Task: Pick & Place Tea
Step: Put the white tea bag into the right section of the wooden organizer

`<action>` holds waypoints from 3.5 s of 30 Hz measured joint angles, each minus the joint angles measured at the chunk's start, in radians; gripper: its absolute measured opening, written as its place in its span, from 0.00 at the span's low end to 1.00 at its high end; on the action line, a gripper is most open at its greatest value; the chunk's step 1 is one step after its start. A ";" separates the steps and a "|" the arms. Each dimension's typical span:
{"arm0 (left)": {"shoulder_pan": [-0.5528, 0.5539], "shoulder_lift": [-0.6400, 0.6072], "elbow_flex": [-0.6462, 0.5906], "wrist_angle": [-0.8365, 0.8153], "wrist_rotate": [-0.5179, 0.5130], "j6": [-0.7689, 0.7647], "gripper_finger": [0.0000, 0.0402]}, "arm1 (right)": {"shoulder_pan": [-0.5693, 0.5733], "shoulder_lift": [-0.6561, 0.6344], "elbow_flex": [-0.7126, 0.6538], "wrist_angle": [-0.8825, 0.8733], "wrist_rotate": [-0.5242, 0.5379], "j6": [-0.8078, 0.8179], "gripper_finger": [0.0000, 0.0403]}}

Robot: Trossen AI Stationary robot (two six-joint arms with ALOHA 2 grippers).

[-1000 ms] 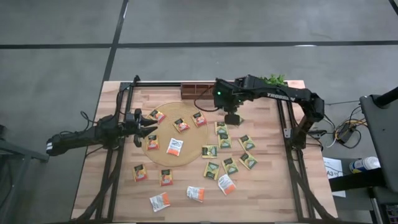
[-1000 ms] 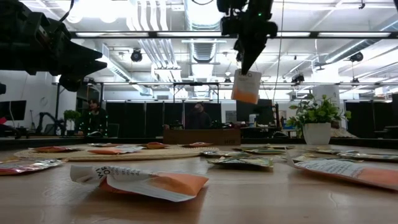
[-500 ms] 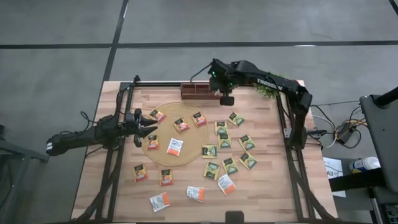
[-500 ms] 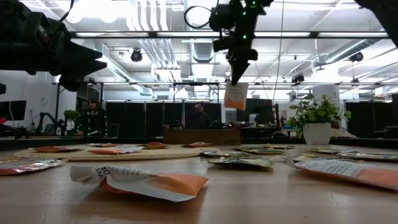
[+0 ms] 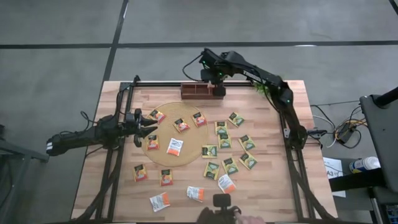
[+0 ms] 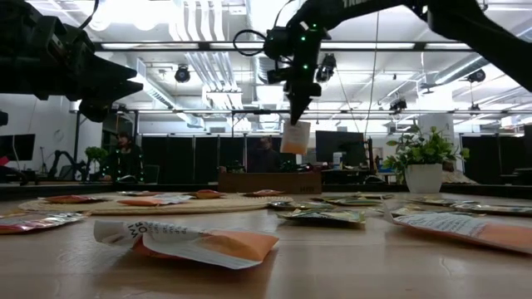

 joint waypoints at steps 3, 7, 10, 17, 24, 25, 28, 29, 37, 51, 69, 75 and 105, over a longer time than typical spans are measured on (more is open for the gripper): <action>0.000 0.000 0.000 0.000 0.000 0.000 0.36 | -0.006 0.021 0.030 -0.005 -0.008 0.000 0.02; 0.000 0.000 0.000 0.000 0.000 0.000 0.36 | -0.015 0.040 0.035 -0.007 -0.014 0.001 0.02; 0.000 0.000 0.000 0.000 0.000 0.000 0.36 | -0.024 0.040 0.018 -0.006 -0.016 0.000 0.02; 0.000 0.000 0.000 0.000 0.000 0.000 0.36 | -0.050 0.040 -0.014 0.016 -0.017 -0.003 0.02; 0.000 0.000 0.000 0.000 0.000 0.000 0.36 | -0.070 0.040 -0.056 0.051 -0.020 -0.008 0.02; 0.000 0.000 0.000 0.000 0.000 0.000 0.36 | -0.073 0.040 -0.062 0.053 -0.020 -0.008 0.02; 0.000 0.000 0.000 0.000 0.000 0.000 0.36 | -0.078 0.040 -0.073 0.067 -0.027 -0.008 0.02; 0.000 0.000 0.000 0.000 0.000 0.000 0.36 | -0.079 0.040 -0.076 0.075 -0.028 -0.008 0.02; 0.000 0.000 0.000 0.000 0.000 0.000 0.36 | -0.080 0.040 -0.122 0.148 -0.027 -0.040 0.02; 0.000 0.000 0.000 0.000 0.000 0.000 0.36 | -0.083 0.040 -0.160 0.136 0.025 -0.037 0.02; 0.000 0.000 0.000 0.000 0.000 0.000 0.36 | -0.098 0.039 -0.226 0.239 -0.038 -0.250 0.02; 0.000 0.000 0.000 0.000 0.000 0.000 0.36 | -0.098 0.040 -0.252 0.278 -0.034 -0.311 0.02; 0.000 0.000 0.000 0.000 0.000 0.000 0.36 | -0.104 0.041 -0.280 0.360 -0.009 -0.195 0.03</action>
